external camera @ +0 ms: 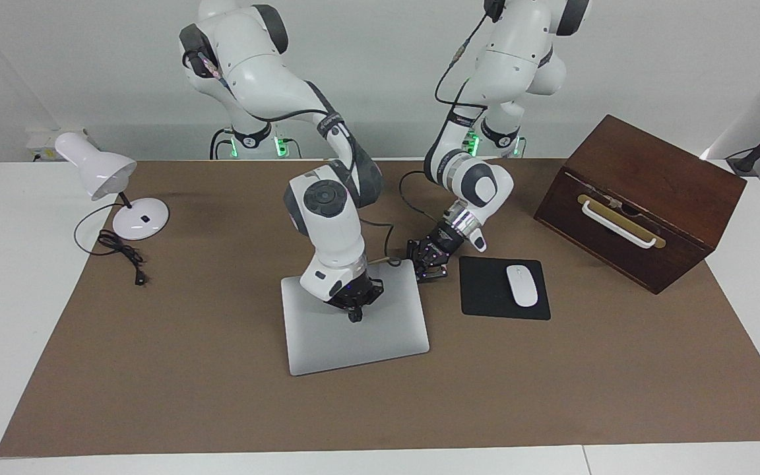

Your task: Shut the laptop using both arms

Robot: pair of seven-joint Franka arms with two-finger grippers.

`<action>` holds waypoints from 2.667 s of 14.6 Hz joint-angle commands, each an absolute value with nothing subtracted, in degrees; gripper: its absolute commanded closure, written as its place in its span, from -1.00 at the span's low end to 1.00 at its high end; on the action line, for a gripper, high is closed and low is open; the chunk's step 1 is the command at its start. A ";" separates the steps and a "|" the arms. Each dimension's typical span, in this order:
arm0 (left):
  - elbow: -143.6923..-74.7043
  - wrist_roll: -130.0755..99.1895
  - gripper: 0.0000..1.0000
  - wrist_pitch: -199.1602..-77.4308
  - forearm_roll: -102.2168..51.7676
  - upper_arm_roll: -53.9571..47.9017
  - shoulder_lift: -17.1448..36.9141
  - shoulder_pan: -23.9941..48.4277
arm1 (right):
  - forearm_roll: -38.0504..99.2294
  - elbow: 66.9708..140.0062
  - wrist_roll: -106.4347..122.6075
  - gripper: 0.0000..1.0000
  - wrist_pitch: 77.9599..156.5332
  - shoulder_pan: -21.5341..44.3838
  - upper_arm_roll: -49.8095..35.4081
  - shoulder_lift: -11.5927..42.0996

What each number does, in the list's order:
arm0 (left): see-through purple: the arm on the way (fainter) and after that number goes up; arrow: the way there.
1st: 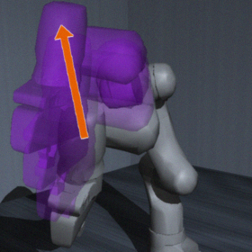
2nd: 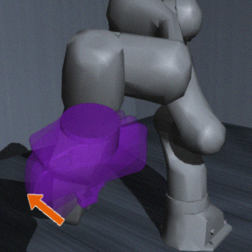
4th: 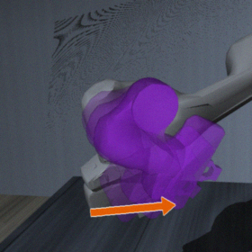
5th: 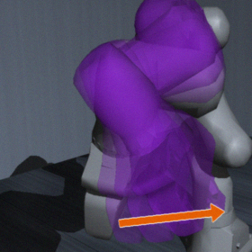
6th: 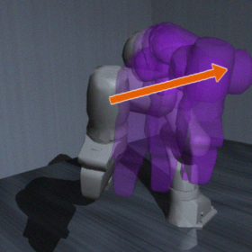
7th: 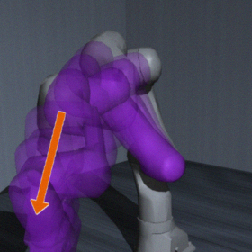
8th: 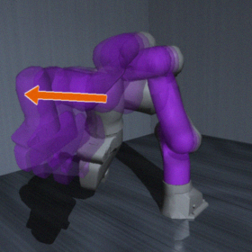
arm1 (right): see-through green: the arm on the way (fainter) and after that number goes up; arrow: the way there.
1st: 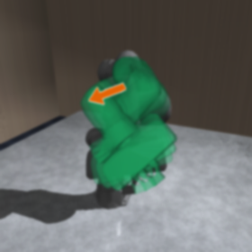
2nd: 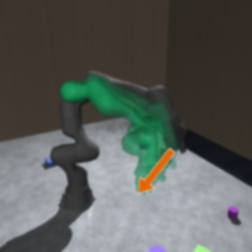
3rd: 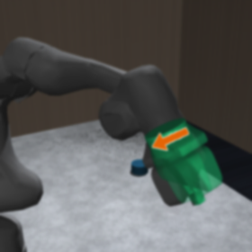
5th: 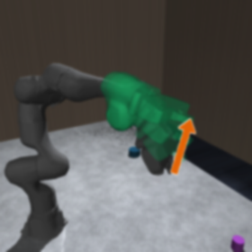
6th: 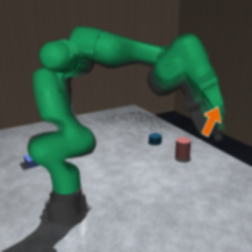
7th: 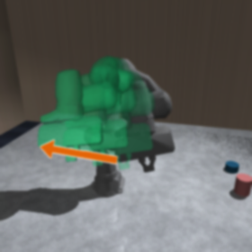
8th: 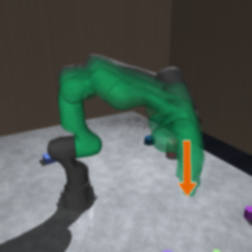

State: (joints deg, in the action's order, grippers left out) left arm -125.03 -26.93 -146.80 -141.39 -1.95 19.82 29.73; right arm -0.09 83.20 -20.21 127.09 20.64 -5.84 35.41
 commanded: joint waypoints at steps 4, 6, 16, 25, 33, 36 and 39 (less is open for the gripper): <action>-124.63 -25.40 1.00 -147.66 -142.38 -1.76 22.32 30.32 | 2.37 85.17 -21.53 1.00 126.65 20.39 -6.15 34.45; -124.72 -25.40 1.00 -147.66 -142.38 -1.76 22.32 30.32 | 2.37 85.17 -21.53 1.00 126.65 20.39 -6.15 34.45; -124.89 -21.53 1.00 -147.57 -142.38 -1.76 22.32 30.32 | 2.37 85.96 -21.53 1.00 126.48 20.30 -6.15 34.37; -125.24 -21.45 1.00 -147.48 -142.21 -1.67 22.32 30.23 | 2.29 85.08 -21.45 1.00 126.47 19.60 -6.06 31.20; -126.65 -20.31 1.00 -145.55 -141.59 -1.58 21.71 28.13 | 1.23 84.73 -21.09 1.00 127.00 19.25 -5.54 28.13; -127.44 -20.13 1.00 -145.90 -141.59 -1.58 20.40 27.86 | 0.27 84.73 -20.92 1.00 126.74 19.16 -5.36 26.81; -128.49 -20.13 1.00 -145.64 -141.50 -1.58 19.69 27.16 | -3.51 84.73 -20.74 1.00 126.39 19.07 -5.45 25.49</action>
